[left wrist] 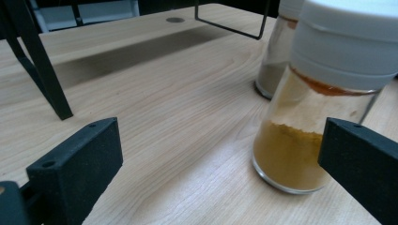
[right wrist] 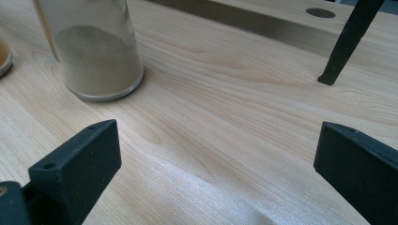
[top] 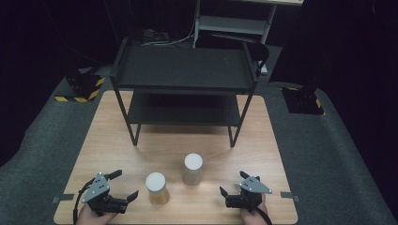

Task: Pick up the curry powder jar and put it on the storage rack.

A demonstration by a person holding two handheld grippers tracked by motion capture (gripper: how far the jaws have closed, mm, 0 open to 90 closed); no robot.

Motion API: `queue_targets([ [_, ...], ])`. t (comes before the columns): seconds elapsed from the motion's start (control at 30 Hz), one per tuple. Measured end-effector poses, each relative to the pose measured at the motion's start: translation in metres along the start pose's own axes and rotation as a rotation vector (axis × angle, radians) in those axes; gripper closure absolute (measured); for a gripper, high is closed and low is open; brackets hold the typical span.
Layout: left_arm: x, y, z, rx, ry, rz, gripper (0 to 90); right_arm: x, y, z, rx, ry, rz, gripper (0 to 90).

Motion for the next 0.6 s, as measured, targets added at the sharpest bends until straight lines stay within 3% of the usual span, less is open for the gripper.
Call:
queue_targets([
  [0.6, 0.004, 0.019, -0.017, 0.000, -0.060, -0.105, 0.5, 0.001, 0.000, -0.002, -0.012, 0.010, -0.005, 0.3],
])
Point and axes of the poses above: each handheld gripper's, and its own axes: x roughly backward along the jaws, y roughly out of its top, z roughly to its left, the point moved 10 cm from there along -x, roughly forward along the jaws, and after that the axes turned 8 degrees about -x, right-handed, at the moved point
